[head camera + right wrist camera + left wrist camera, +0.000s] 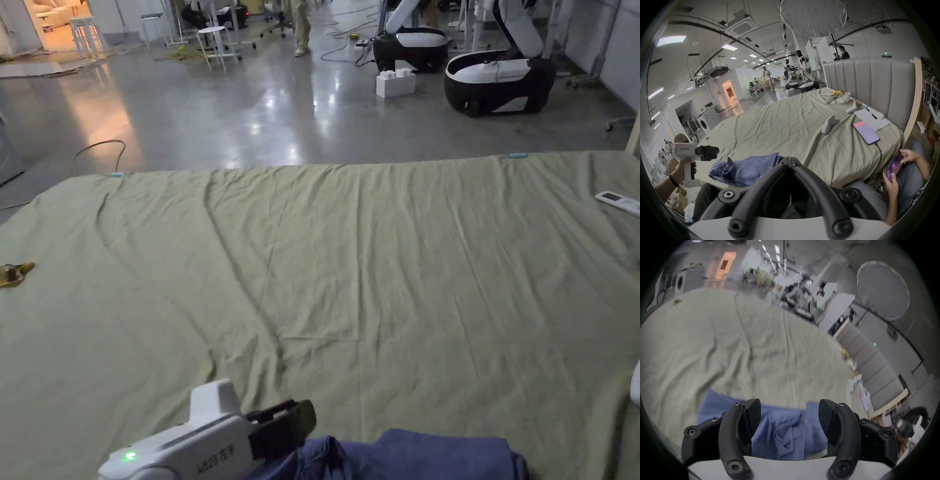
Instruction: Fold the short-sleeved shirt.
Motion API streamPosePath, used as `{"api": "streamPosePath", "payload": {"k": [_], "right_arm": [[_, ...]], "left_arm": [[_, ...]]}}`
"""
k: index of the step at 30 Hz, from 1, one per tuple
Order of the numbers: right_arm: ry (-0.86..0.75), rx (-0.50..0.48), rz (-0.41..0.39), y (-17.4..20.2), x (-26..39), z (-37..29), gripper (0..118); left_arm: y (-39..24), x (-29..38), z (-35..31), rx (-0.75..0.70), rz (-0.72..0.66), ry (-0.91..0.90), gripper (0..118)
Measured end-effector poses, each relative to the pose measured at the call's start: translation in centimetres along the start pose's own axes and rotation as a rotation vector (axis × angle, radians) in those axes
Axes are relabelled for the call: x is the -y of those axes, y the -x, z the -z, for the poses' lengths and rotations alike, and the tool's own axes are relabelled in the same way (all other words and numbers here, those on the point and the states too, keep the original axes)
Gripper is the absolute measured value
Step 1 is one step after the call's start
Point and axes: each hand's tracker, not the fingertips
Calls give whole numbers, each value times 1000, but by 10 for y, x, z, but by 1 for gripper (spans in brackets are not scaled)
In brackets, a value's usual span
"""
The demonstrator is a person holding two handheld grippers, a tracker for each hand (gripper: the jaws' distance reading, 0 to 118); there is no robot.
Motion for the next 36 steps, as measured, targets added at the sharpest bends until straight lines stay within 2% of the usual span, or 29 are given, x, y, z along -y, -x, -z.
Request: {"api": "streamPosePath", "payload": {"k": [2,3,5,6,8,11,13,15,17,18,19,20,23,24,26,29,31,33,34,36], "right_arm": [[3,-1,-3,0,2,3,0],[2,0,-7,3,2,3,0],[-5,-10,-7,6,2,4,0],[-10,-22,0,7,2,5,0],[-18,-33,2,11,1,4,0],[-26,-28,-16,15,0,2,0],[-27,-25,-28,17,-2,1,0],[-27,-28,-36,19,-3,1,0],[-23,-31,-39,20,-4,3,0],[-20,-34,-41,21,-4,6,0],[-17,-38,-42,21,-4,8,0],[-12,-42,-42,22,-4,11,0],[-8,-62,-39,26,-4,17,0],[-7,-71,-37,28,-3,19,0],[0,-87,-34,32,-3,24,0],[13,-115,-31,37,2,28,0],[21,-127,-30,40,5,29,0],[32,-140,-34,42,7,29,0],[34,-142,-39,43,7,29,0],[41,-147,-50,44,6,29,0]], "left_arm": [[25,-14,-17,-26,-74,-38,70],[42,-20,-15,-16,-107,-23,57],[74,-22,8,25,-164,40,2],[76,-12,46,-28,-147,94,2],[78,4,93,0,-135,196,2],[84,19,149,83,-193,315,2],[67,37,178,56,-174,346,2],[59,40,161,102,-155,306,2],[23,50,167,62,-64,321,2],[18,45,156,88,-47,327,3],[24,38,147,88,-56,317,9],[28,32,126,70,-53,270,28],[83,-5,63,62,-126,159,96],[109,-17,46,59,-163,130,102],[165,-39,20,48,-237,94,102],[240,-59,17,-26,-368,71,102],[303,-64,22,-33,-461,75,102],[358,-59,36,27,-560,111,100],[345,-53,36,62,-594,132,94],[374,-36,50,145,-656,159,67]]}}
